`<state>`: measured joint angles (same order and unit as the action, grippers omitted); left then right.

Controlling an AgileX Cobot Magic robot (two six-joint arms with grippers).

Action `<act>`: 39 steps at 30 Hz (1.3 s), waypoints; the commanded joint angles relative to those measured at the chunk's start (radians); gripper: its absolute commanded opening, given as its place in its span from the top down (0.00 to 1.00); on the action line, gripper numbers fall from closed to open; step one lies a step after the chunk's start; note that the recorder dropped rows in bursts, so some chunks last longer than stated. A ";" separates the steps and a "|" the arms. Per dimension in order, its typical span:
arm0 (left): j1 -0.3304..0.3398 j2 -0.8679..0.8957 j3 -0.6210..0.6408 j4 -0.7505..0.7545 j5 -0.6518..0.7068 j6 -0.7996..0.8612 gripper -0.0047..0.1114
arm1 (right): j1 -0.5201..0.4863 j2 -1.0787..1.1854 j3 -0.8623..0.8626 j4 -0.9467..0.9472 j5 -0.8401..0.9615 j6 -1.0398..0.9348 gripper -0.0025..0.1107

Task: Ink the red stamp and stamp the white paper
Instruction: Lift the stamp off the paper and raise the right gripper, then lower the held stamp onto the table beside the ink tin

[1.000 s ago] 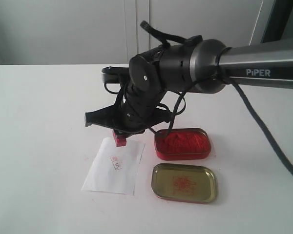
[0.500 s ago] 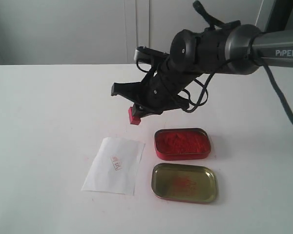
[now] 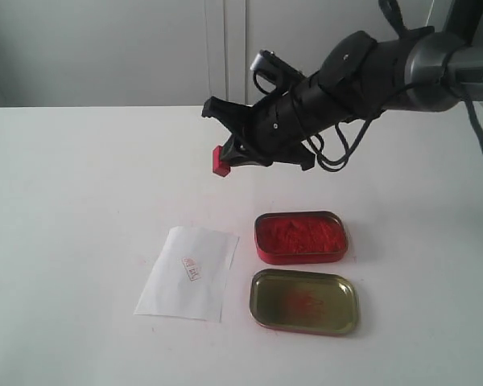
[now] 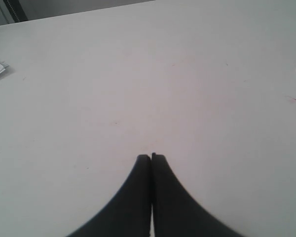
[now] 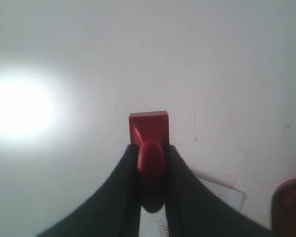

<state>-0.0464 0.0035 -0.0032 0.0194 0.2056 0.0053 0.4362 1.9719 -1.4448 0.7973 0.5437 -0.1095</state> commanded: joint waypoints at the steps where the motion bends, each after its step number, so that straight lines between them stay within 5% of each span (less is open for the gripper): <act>1: 0.004 -0.003 0.003 -0.003 -0.004 0.003 0.96 | -0.010 0.046 0.002 0.180 -0.005 -0.123 0.98; 11: 0.004 -0.003 0.003 -0.003 -0.004 0.003 0.96 | -0.035 0.148 0.002 0.521 0.127 -0.417 0.98; 39: 0.004 -0.003 0.003 -0.003 -0.004 0.003 0.96 | -0.070 0.225 0.002 0.538 0.102 -0.613 0.98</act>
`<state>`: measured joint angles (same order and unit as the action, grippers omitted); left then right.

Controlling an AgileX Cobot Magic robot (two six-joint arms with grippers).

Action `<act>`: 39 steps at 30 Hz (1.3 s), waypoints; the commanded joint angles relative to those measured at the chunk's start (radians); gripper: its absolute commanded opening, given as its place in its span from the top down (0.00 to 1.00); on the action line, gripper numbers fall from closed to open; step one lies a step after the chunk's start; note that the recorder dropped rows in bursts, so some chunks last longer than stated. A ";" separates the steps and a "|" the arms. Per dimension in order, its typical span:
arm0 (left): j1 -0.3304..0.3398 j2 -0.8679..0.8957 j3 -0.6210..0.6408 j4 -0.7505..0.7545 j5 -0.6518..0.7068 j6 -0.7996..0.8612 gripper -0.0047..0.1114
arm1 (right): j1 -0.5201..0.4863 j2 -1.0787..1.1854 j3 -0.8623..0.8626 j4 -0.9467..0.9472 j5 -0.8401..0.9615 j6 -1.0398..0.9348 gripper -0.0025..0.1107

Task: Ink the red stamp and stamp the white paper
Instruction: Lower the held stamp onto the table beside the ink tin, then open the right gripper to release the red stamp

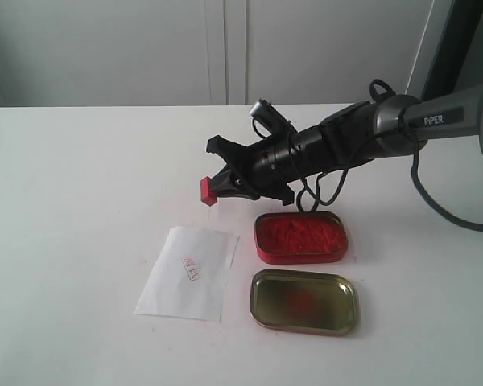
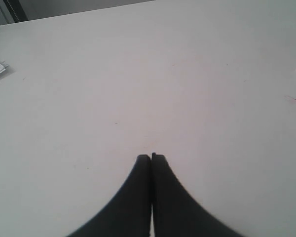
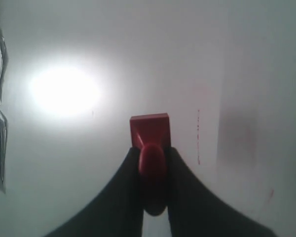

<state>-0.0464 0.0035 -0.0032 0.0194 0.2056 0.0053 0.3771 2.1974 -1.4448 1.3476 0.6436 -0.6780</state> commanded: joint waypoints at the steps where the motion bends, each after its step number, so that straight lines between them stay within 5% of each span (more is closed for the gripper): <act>1: 0.004 -0.003 0.003 -0.003 -0.004 0.003 0.96 | -0.011 -0.001 0.002 -0.049 0.002 -0.045 0.98; 13: 0.004 -0.003 0.003 -0.003 -0.004 0.003 0.96 | -0.028 0.017 0.002 -0.111 0.023 -0.045 0.98; 25: 0.004 -0.003 0.003 -0.003 -0.004 0.003 0.96 | -0.028 0.019 0.002 -0.149 0.002 0.036 0.73; 39: 0.004 -0.003 0.003 -0.003 -0.004 0.003 0.96 | -0.055 0.015 0.002 -0.192 -0.091 0.134 0.70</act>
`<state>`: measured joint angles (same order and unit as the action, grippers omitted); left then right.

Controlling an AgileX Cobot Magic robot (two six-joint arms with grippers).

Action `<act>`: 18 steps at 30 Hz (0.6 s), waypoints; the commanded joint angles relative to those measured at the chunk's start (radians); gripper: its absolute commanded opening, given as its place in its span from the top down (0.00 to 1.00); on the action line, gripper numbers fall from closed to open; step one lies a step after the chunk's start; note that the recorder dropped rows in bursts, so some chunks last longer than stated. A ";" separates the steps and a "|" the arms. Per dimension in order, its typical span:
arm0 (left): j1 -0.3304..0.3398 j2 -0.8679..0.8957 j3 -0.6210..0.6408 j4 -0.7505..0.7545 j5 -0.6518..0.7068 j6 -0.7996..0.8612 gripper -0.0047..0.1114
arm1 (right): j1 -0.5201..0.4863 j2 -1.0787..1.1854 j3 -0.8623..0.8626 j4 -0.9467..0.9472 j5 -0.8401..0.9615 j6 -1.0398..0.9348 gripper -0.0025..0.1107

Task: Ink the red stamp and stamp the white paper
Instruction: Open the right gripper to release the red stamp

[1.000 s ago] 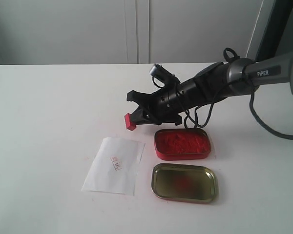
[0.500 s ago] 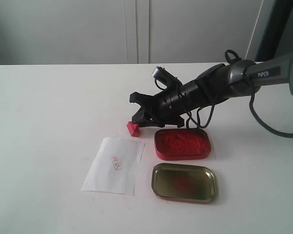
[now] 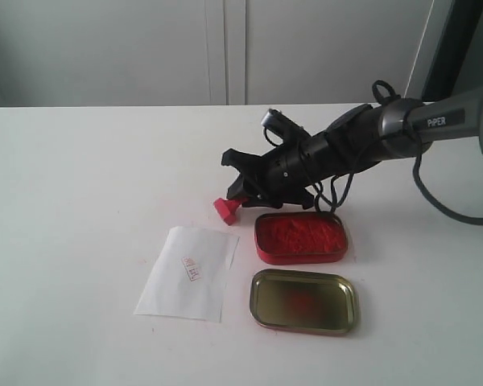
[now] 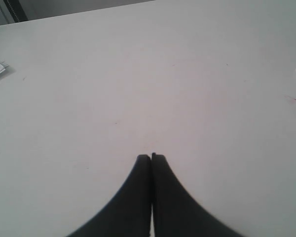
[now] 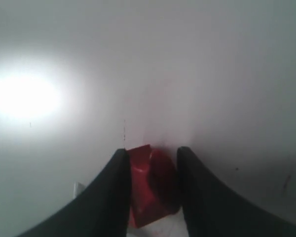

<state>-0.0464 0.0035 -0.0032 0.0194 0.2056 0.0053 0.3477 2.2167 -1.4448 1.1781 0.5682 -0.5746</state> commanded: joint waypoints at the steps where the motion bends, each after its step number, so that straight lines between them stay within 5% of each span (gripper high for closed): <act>1: 0.004 -0.003 0.003 -0.003 -0.004 0.003 0.96 | -0.031 -0.005 0.002 -0.029 -0.015 0.040 0.70; 13: 0.004 -0.003 0.003 -0.003 -0.004 0.003 0.96 | -0.048 -0.082 0.002 -0.241 -0.076 0.154 0.70; 18: 0.004 -0.003 0.003 -0.003 -0.004 0.003 0.96 | -0.048 -0.098 0.002 -0.294 -0.031 0.197 0.80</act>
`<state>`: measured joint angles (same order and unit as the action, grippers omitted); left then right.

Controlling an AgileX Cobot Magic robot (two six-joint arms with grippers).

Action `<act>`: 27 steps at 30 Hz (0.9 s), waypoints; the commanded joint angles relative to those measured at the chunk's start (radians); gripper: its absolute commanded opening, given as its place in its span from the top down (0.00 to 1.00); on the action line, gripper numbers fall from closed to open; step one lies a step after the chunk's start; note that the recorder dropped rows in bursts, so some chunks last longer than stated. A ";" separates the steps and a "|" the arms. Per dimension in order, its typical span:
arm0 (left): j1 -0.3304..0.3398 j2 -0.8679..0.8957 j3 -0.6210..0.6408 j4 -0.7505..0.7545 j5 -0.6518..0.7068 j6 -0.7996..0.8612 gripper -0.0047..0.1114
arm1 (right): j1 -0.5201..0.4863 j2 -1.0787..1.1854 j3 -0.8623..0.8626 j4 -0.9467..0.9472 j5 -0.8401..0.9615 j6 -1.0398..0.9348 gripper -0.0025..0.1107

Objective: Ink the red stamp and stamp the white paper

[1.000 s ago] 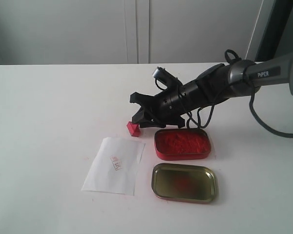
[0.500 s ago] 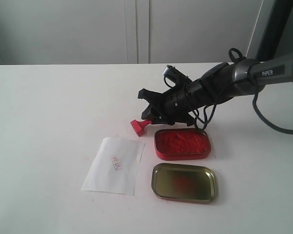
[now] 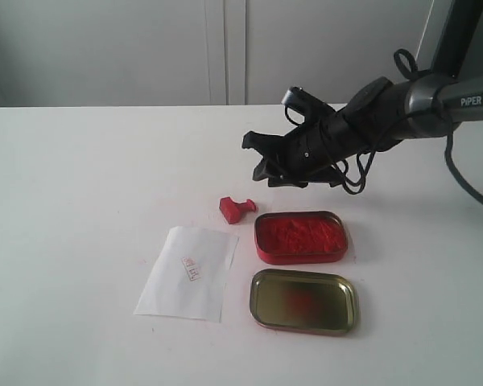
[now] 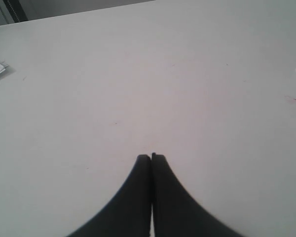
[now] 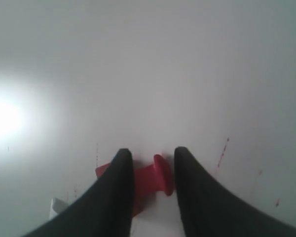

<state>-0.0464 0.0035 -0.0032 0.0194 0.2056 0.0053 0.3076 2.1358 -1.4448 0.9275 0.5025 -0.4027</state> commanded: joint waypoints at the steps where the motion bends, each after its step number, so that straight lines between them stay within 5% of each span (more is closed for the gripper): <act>1: 0.004 -0.003 0.003 -0.003 -0.004 0.003 0.96 | -0.008 -0.020 0.002 -0.046 0.042 0.025 0.84; 4: 0.004 -0.003 0.003 -0.003 -0.004 0.003 0.96 | -0.008 -0.022 0.002 -0.063 0.063 0.025 0.97; 15: 0.004 -0.003 0.003 -0.003 -0.004 0.003 0.96 | -0.008 -0.077 0.002 -0.147 0.147 0.084 0.98; 27: 0.004 -0.003 0.003 -0.003 -0.004 0.003 0.96 | -0.008 -0.162 0.003 -0.471 0.262 0.322 0.98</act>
<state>-0.0464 0.0035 -0.0032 0.0194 0.2056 0.0053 0.3076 1.9956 -1.4448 0.5209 0.7275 -0.1193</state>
